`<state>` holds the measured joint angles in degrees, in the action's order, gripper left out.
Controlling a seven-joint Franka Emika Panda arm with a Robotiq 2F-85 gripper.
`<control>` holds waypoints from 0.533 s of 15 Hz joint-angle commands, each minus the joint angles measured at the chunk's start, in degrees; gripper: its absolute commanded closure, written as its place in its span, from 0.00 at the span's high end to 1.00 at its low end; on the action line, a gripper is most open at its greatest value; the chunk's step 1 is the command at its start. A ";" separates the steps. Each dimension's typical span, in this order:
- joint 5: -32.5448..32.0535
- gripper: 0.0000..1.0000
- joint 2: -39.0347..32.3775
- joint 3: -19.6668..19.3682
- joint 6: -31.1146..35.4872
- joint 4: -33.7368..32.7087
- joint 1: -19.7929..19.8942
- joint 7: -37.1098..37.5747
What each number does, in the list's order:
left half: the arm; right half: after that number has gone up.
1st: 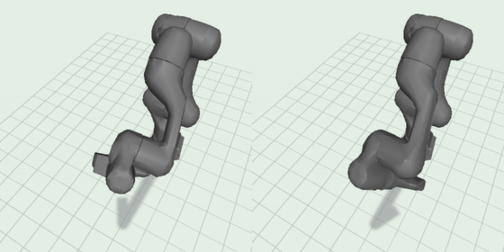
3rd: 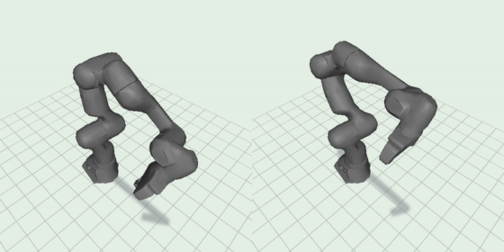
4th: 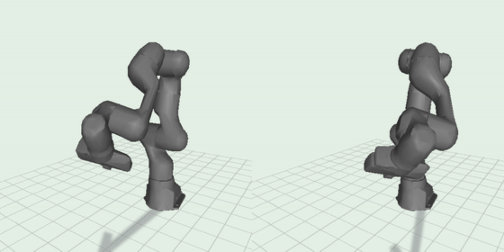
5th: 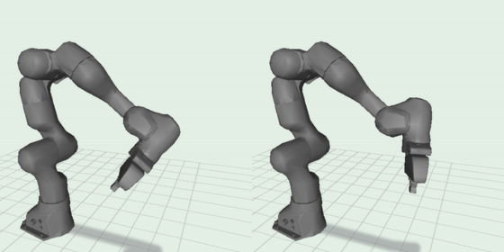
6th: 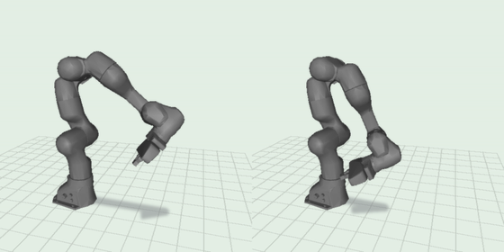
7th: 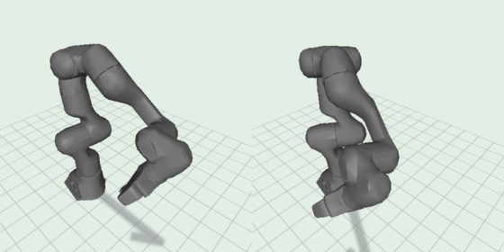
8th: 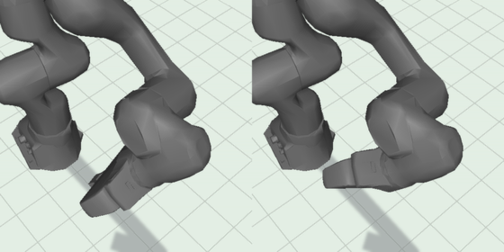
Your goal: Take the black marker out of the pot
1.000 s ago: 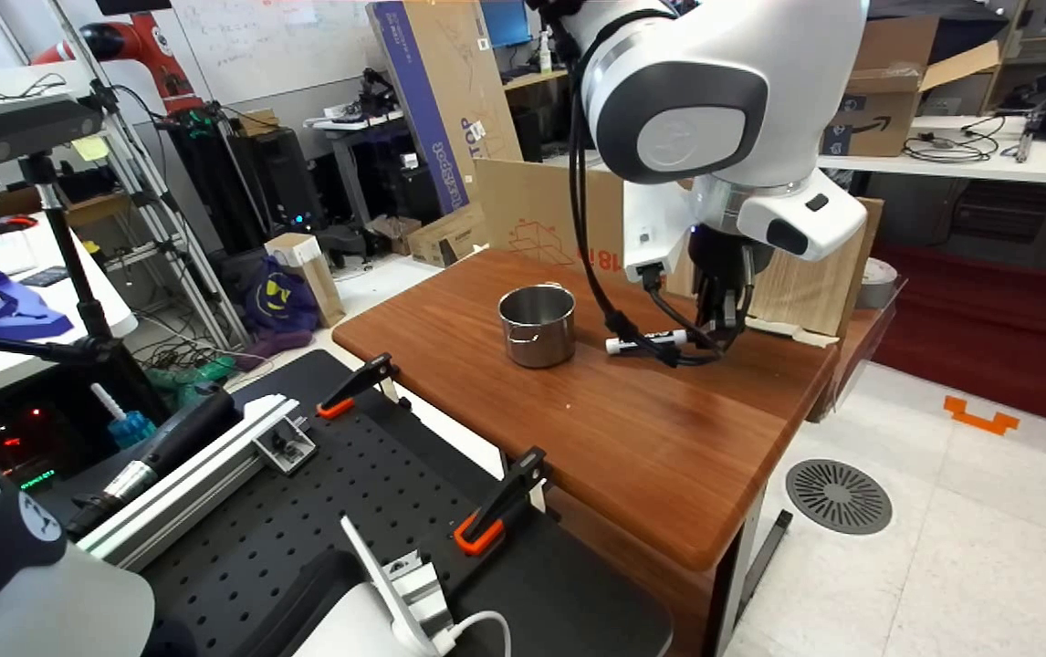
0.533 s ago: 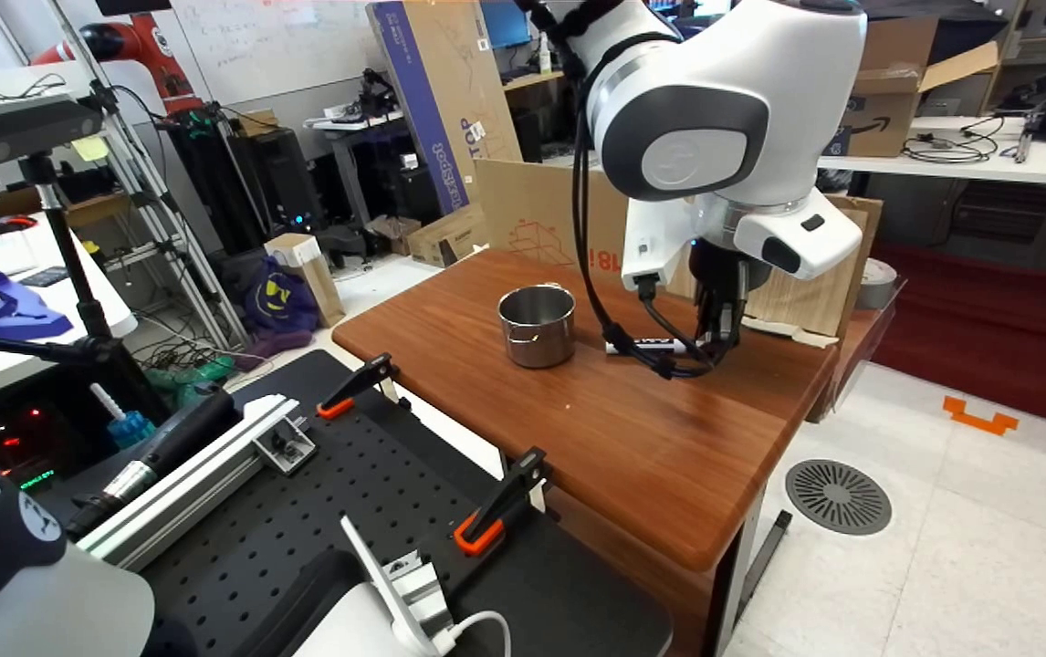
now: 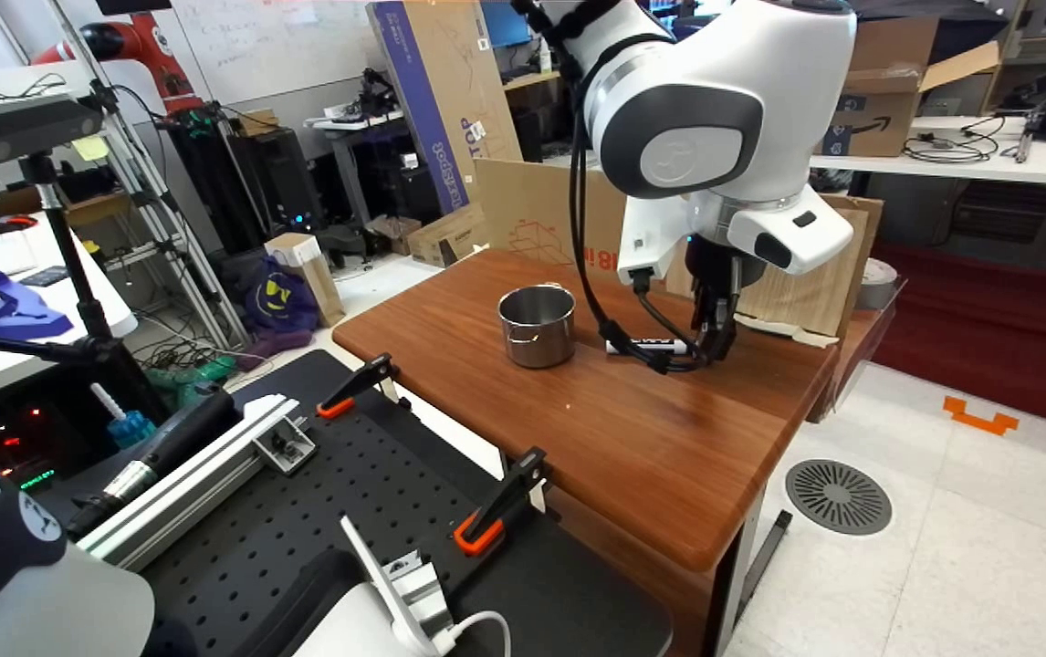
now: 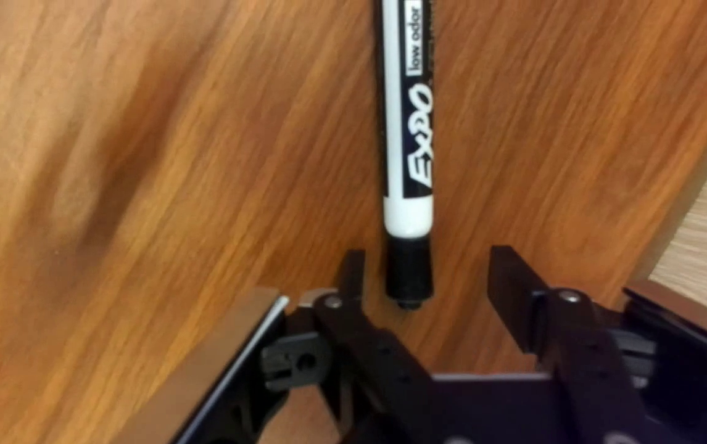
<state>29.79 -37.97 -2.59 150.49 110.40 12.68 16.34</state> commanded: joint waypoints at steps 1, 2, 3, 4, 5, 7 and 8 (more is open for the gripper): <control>-1.38 0.88 -1.36 -0.71 -1.70 -1.64 -0.70 1.49; -1.37 0.95 -1.42 -0.70 -1.84 -1.75 -0.73 1.47; -1.31 0.99 -1.39 -0.67 -1.91 -1.78 -0.71 1.43; -1.21 1.00 -1.22 -0.61 -2.01 -1.70 -0.63 1.30; -1.14 1.00 -1.08 -0.54 -2.18 -1.58 -0.51 1.13; -0.87 1.00 -0.01 -0.27 -2.07 -0.70 -0.20 0.43; -0.61 1.00 0.95 -0.01 -2.01 0.08 0.09 -0.18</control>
<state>29.79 -38.32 -2.61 149.82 110.06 12.45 16.39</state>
